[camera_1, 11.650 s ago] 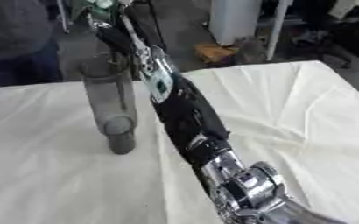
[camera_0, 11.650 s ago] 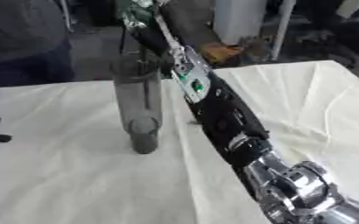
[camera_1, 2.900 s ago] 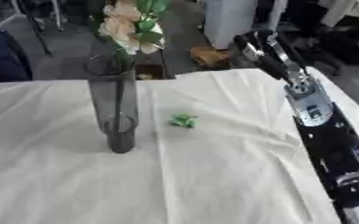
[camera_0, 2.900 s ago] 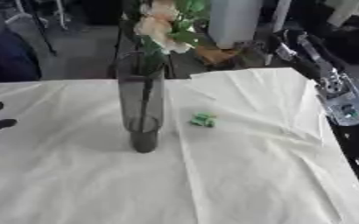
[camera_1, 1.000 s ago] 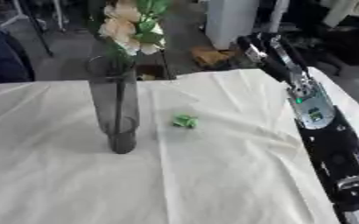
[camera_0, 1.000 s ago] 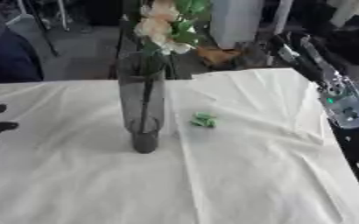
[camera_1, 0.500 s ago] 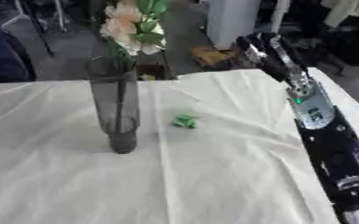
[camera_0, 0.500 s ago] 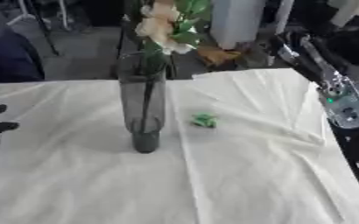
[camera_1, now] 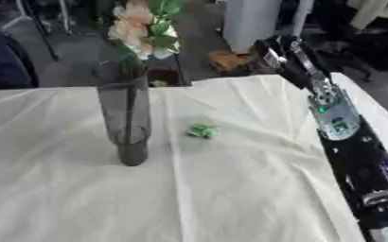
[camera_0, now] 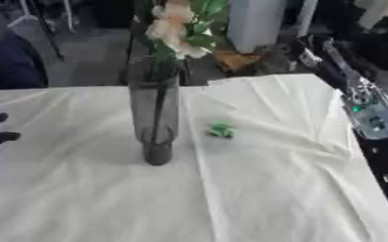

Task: Arrange flowers into the vase.

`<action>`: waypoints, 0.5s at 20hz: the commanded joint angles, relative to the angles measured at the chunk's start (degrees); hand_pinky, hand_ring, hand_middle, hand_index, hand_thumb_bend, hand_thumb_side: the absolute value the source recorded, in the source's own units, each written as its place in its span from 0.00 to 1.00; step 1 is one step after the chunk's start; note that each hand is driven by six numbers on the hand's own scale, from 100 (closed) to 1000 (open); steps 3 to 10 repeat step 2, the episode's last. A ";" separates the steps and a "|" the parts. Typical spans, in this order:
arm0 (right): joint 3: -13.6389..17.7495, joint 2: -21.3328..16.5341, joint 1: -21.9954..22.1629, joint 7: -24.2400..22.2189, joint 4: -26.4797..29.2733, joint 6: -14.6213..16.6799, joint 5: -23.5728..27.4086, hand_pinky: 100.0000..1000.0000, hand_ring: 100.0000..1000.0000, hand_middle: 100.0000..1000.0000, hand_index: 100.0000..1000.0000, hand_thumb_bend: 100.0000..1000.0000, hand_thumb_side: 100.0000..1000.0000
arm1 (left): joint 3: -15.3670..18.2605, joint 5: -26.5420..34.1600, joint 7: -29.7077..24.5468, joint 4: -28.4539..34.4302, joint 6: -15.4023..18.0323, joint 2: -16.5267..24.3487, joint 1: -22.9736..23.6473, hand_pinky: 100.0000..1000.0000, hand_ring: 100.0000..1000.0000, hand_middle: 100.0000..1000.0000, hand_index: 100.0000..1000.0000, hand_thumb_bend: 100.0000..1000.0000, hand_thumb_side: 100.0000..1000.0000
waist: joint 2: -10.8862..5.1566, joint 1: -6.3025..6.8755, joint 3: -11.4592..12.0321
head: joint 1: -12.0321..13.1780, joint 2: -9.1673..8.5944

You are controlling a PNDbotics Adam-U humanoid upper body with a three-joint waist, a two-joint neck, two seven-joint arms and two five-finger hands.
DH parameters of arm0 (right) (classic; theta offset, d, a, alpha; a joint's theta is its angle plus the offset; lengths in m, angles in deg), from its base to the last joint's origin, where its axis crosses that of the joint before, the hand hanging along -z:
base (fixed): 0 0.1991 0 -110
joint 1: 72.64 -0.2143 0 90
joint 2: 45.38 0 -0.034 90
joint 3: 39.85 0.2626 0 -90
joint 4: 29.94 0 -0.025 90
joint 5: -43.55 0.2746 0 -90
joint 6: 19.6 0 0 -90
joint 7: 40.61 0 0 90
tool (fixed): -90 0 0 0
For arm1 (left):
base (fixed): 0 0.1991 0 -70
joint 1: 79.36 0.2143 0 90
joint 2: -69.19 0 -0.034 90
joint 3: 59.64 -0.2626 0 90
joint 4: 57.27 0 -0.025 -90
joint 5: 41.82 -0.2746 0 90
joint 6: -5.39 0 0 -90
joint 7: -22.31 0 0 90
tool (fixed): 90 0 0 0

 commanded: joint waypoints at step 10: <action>0.62 -1.22 -1.05 -0.10 0.84 0.06 -0.13 0.61 0.57 0.53 0.70 0.51 0.91 | 0.71 -0.05 -0.24 1.09 0.11 1.54 -0.52 0.87 0.66 0.80 0.89 0.75 0.69 | -0.59 0.13 -0.14 | 0.10 0.24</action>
